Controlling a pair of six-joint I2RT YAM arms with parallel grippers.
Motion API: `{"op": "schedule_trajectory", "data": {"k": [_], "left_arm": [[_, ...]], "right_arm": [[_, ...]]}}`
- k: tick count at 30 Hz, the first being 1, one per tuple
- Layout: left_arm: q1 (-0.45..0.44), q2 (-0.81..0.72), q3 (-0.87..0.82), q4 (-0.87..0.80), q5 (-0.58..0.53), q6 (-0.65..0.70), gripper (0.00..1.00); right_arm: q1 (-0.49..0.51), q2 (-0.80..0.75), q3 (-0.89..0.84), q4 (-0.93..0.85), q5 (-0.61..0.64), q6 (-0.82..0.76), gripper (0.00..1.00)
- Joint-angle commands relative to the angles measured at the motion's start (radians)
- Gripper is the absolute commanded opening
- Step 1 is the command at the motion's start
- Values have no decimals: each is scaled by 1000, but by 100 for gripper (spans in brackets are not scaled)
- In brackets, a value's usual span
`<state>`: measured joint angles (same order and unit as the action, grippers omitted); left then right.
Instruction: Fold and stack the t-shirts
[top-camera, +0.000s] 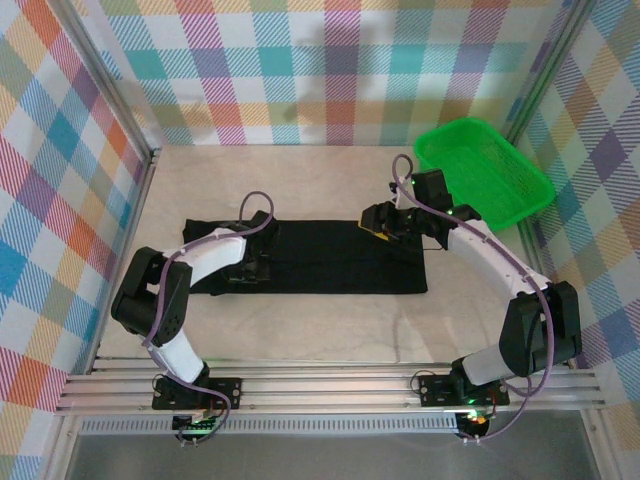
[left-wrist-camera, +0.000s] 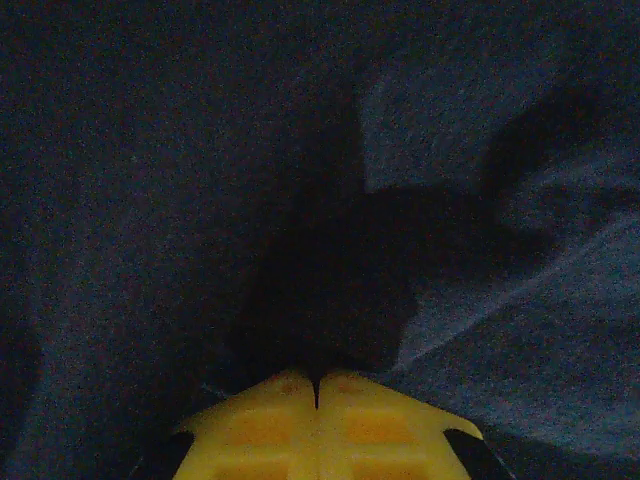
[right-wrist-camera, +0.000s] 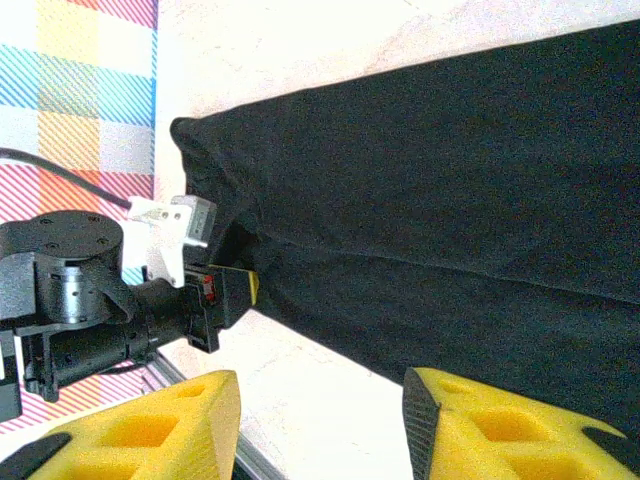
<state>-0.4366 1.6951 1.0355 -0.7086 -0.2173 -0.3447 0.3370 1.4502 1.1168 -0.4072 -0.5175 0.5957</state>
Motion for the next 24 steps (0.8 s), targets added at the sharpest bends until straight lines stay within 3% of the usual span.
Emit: {"op": "schedule_trajectory", "data": {"k": [1,6,15,24], "left_arm": [[-2,-36,47,-51,-15,-19,3],[-4,-63,78,-122,53,-66,0],[-4,-40,159,-247,306,-214,0],[-4,5,192,-243,446,-314,0]], "right_arm": [[-4,-8,-23,8,-9,9,48],[-4,0,-25,11,-9,9,47],[-4,24,-5,2,-10,-1,47],[-4,26,-12,-7,-9,-7,47]]}}
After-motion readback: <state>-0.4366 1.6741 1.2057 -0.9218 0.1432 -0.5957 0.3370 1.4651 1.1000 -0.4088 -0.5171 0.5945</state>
